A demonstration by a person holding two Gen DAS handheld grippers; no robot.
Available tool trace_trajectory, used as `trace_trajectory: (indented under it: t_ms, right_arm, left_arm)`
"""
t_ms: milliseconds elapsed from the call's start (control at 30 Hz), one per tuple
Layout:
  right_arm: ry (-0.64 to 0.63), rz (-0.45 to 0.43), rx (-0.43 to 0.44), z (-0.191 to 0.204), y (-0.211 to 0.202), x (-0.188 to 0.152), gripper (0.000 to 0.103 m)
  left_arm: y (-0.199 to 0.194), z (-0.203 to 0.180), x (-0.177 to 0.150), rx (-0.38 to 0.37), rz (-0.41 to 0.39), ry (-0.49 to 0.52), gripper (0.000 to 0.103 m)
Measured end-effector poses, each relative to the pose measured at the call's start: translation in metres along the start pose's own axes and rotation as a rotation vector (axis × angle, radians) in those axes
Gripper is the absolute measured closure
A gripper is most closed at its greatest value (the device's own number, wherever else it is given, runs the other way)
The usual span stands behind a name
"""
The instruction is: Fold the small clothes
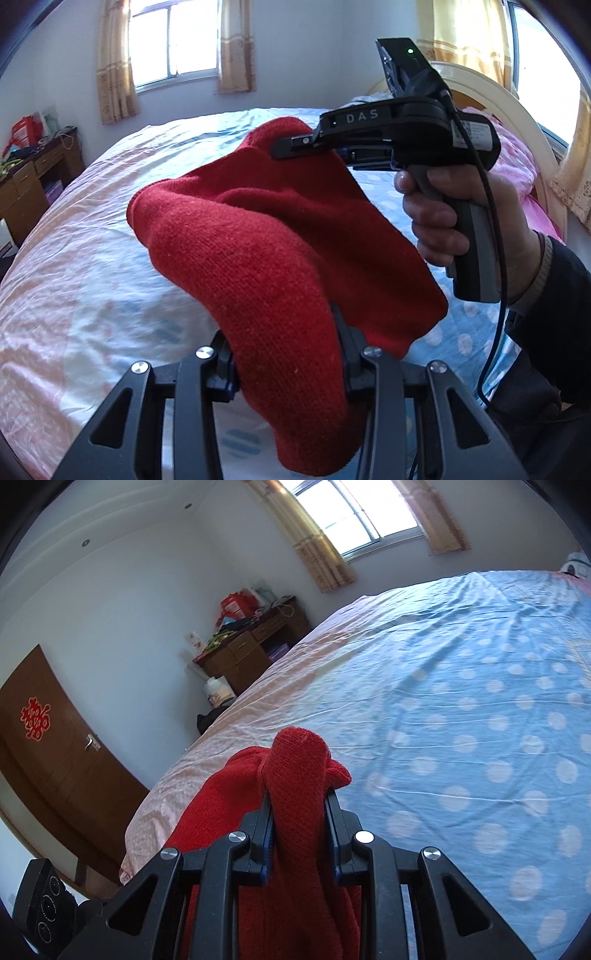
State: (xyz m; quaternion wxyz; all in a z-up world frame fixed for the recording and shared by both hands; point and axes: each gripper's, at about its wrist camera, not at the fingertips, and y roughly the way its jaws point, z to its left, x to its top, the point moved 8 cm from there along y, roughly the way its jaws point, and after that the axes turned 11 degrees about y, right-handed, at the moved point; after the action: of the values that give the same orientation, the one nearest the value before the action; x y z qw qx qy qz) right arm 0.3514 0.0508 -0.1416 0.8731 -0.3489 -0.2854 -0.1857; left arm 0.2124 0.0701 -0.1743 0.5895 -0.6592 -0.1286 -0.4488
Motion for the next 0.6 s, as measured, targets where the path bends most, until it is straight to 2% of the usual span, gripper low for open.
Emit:
trace_trajectory:
  t_ms: [267, 600]
  right_arm:
    - [-0.054, 0.046, 0.022, 0.039, 0.031, -0.006, 0.08]
    - [-0.108, 0.115, 0.024, 0.07, 0.071, -0.014, 0.08]
  left_arm:
    - [-0.017, 0.001, -0.016, 0.042, -0.014, -0.052, 0.063]
    - [-0.025, 0.008, -0.03, 0.086, -0.017, -0.098, 0.063]
